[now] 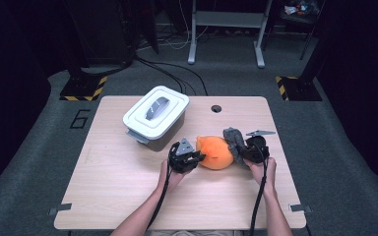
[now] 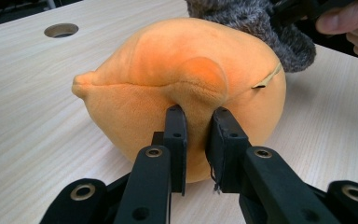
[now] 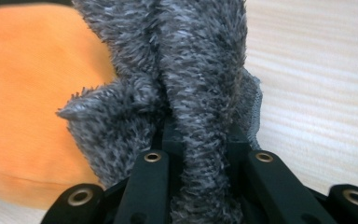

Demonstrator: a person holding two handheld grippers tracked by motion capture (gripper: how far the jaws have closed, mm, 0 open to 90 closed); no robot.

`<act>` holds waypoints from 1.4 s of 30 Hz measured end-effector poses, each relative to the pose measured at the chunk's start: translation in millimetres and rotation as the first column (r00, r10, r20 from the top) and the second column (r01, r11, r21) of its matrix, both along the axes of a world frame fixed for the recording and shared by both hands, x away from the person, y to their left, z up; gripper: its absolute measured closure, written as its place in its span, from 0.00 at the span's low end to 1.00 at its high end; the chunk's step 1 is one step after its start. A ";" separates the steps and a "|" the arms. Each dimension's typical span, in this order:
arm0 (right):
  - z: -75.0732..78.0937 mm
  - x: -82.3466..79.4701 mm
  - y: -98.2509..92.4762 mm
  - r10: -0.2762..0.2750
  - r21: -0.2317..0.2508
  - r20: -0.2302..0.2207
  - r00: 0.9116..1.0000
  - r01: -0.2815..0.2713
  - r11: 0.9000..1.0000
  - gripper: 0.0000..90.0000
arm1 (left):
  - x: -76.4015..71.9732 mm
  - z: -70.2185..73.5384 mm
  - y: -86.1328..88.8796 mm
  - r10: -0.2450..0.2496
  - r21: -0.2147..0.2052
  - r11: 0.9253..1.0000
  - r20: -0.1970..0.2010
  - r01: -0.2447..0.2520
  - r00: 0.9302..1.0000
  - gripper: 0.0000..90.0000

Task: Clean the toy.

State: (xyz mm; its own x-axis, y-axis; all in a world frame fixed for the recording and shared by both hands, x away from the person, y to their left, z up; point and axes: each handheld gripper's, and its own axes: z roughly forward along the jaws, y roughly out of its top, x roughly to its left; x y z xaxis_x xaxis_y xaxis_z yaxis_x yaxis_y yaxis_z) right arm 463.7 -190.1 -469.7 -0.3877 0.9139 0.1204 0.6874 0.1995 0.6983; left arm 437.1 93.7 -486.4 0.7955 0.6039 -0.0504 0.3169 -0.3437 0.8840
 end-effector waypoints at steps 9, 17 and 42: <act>-27.6 8.4 -4.3 -0.032 -0.025 -0.097 0.995 0.030 0.999 0.85 | 0.0 -0.6 1.2 0.005 -0.003 1.000 -0.008 -0.005 1.000 0.87; -12.9 -0.2 -7.7 -0.031 -0.040 -0.052 0.998 0.029 0.999 0.85 | -0.3 -1.7 4.1 0.009 -0.008 1.000 -0.009 -0.009 1.000 0.87; 45.9 -15.5 43.0 0.136 -0.034 0.086 0.987 -0.133 0.990 0.85 | 1.0 -1.3 4.6 0.004 0.002 1.000 0.003 -0.004 1.000 0.82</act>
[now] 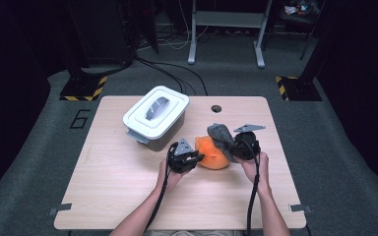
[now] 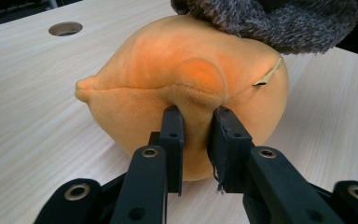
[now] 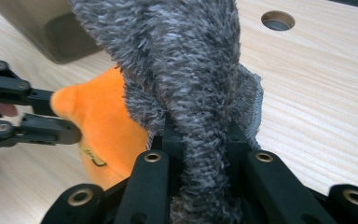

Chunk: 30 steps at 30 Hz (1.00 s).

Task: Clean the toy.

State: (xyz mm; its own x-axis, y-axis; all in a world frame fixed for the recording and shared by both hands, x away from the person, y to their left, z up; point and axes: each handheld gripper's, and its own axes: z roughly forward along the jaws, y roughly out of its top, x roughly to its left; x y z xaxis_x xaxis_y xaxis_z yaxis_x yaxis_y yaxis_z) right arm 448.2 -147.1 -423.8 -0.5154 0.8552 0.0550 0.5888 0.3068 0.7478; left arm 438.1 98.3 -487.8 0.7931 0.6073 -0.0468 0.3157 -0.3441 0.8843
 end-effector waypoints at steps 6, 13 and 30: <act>-1.7 3.4 -2.6 -0.004 -0.012 0.007 1.000 0.005 1.000 0.85 | -1.1 2.2 0.3 0.004 -0.002 1.000 0.015 -0.004 1.000 0.67; -3.2 8.0 -5.2 -0.010 -0.007 0.004 1.000 0.010 1.000 0.85 | -0.2 -2.5 -0.1 0.018 0.025 1.000 -0.001 -0.018 1.000 0.44; -5.2 9.0 -11.1 -0.021 0.040 0.001 1.000 0.021 0.999 0.85 | -1.9 -7.1 -13.1 0.007 0.078 0.997 0.028 -0.009 1.000 0.81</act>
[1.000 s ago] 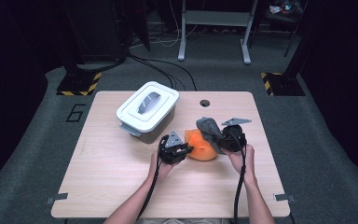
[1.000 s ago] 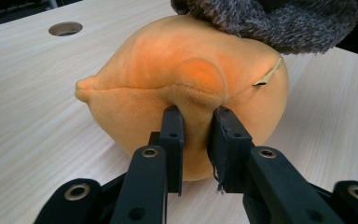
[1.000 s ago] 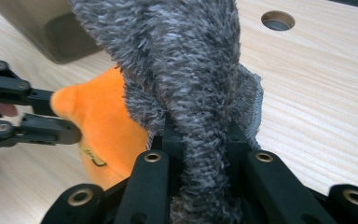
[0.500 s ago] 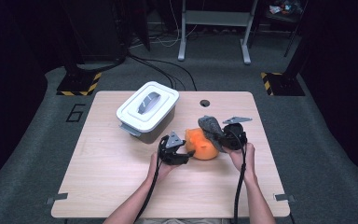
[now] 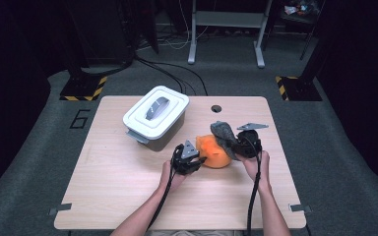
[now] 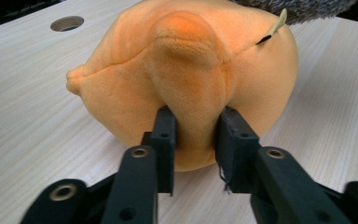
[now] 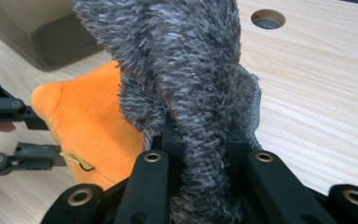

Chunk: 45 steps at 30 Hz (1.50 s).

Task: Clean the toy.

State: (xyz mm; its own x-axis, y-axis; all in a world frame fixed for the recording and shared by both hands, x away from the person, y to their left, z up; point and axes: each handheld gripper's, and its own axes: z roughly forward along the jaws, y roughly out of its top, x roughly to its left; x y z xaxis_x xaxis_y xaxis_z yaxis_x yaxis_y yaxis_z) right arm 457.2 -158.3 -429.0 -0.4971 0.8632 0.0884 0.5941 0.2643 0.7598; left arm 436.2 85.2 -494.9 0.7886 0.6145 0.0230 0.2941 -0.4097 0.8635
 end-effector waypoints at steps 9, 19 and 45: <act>19.4 -16.3 -4.7 0.004 0.048 0.046 0.999 -0.006 0.999 0.85 | -3.6 10.1 0.4 -0.033 -0.031 0.999 -0.013 0.032 0.999 0.88; 30.8 -26.9 15.5 0.099 0.084 0.042 0.994 -0.102 0.991 0.85 | -1.2 13.2 7.3 -0.045 -0.131 0.991 -0.105 0.031 0.993 0.88; 2.0 -13.3 16.3 0.011 -0.041 0.038 0.999 -0.010 0.999 0.85 | 4.0 3.3 11.3 -0.002 -0.120 0.993 -0.126 -0.014 0.992 0.86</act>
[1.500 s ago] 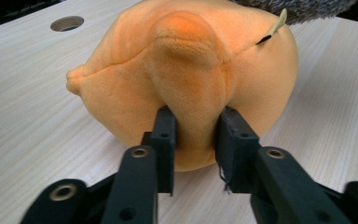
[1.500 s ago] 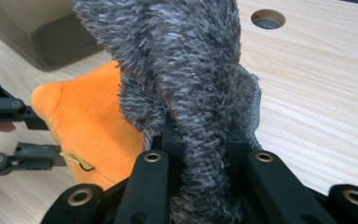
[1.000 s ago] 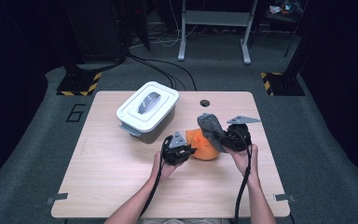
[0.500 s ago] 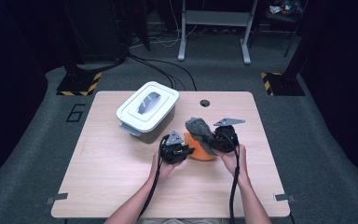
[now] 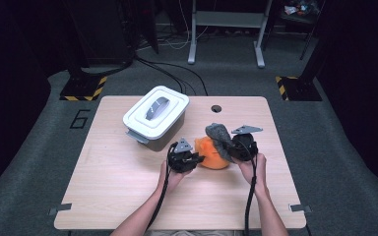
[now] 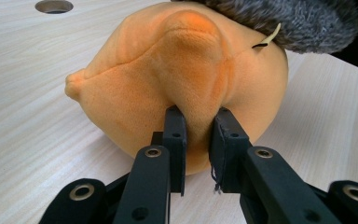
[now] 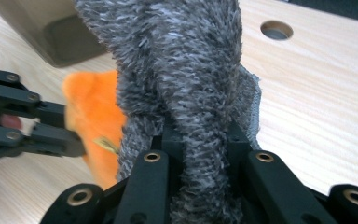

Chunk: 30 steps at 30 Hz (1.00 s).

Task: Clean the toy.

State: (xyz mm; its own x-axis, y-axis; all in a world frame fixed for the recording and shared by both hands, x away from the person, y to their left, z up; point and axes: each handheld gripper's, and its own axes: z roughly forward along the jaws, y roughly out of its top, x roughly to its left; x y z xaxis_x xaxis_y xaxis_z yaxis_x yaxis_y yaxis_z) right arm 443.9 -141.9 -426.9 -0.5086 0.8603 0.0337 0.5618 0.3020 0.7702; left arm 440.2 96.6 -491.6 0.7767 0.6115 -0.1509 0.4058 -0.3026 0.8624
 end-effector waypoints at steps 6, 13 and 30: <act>-5.8 2.5 -11.9 -0.025 0.011 -0.013 1.000 0.025 1.000 0.85 | -0.1 -0.1 0.1 -0.002 0.002 1.000 0.004 0.002 1.000 0.86; -15.7 8.5 -27.9 -0.068 0.008 -0.049 0.996 0.068 0.998 0.85 | 0.6 -0.8 1.4 0.000 0.006 1.000 0.004 0.000 1.000 0.85; -56.5 26.4 -50.1 -0.137 0.005 -0.183 0.973 0.140 0.990 0.85 | 1.1 -1.0 1.9 -0.009 0.008 1.000 0.002 0.009 1.000 0.85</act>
